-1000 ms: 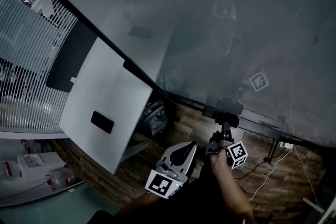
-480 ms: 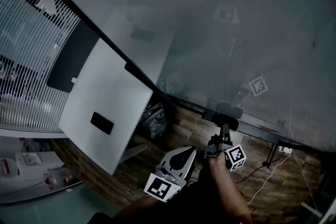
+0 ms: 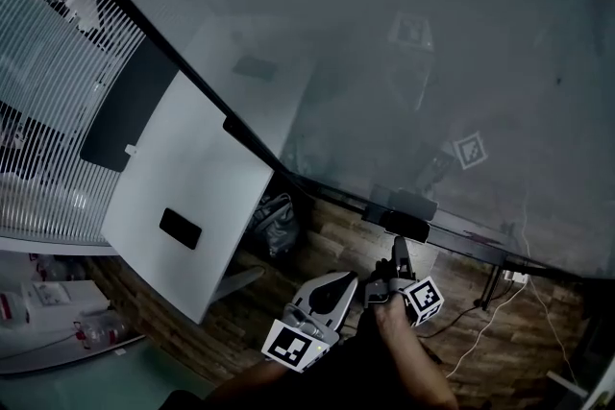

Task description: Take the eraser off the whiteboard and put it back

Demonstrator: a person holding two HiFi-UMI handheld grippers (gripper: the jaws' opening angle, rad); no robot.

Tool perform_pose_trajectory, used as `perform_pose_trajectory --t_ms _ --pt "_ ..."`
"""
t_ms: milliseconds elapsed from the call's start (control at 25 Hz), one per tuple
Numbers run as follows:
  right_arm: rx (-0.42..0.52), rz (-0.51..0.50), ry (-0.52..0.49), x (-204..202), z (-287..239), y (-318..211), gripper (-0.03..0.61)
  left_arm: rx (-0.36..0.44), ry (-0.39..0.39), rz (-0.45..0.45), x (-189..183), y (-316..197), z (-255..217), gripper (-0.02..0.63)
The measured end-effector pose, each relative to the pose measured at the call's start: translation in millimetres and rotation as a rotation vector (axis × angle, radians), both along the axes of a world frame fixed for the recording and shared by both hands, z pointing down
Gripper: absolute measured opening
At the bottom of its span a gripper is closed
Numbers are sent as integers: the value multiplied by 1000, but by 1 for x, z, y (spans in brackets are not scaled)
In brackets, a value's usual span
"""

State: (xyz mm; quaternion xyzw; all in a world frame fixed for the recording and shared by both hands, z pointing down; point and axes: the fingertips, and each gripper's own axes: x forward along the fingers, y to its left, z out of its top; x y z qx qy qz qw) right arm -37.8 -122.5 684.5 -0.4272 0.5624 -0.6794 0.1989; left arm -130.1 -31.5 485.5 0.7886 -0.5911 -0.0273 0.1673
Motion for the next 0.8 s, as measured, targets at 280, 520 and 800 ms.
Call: perform_pose_trajectory --t_ms 280,520,800 --pt "54 -120 51 -2 -19 17 219 22 0 -3 -1 -2 -5 0" --pt "137 -198 184 8 -43 18 34 52 -7 -4 -2 0 -13 0" --pt "228 -294 281 5 -72 20 15 76 -34 9 1 2 -16 0"
